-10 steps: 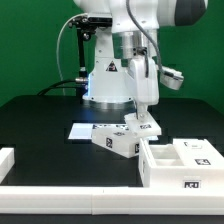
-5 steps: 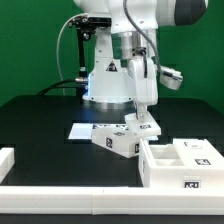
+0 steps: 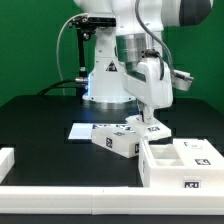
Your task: Assemble cabinet
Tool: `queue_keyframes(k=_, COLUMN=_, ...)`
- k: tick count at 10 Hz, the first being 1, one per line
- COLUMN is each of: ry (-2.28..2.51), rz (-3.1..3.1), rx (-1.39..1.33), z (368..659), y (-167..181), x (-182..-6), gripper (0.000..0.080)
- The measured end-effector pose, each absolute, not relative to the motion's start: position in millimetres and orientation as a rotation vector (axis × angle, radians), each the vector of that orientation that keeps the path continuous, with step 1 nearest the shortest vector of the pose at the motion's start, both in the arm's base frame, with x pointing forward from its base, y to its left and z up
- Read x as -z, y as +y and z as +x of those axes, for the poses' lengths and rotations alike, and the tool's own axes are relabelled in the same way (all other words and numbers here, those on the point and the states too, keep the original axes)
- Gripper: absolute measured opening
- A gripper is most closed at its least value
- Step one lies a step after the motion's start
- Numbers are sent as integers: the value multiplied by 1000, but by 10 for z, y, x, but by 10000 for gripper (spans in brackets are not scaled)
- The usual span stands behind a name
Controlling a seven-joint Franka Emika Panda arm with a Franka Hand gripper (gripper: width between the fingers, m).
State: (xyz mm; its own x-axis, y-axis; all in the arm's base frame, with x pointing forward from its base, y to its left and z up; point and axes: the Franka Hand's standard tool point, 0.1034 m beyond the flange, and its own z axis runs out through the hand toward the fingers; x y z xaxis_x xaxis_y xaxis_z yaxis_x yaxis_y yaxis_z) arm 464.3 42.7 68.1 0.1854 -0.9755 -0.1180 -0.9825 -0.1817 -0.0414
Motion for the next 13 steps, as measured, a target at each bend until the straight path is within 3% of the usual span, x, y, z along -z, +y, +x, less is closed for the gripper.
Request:
queue_keyframes(k=7, ry=1991, rz=-2294, rx=-100, z=4753, y=467, x=-618, gripper=65)
queue_keyframes(k=13, ry=2064, rz=-2201, rx=-48, z=5185, y=535, x=-592, gripper=65)
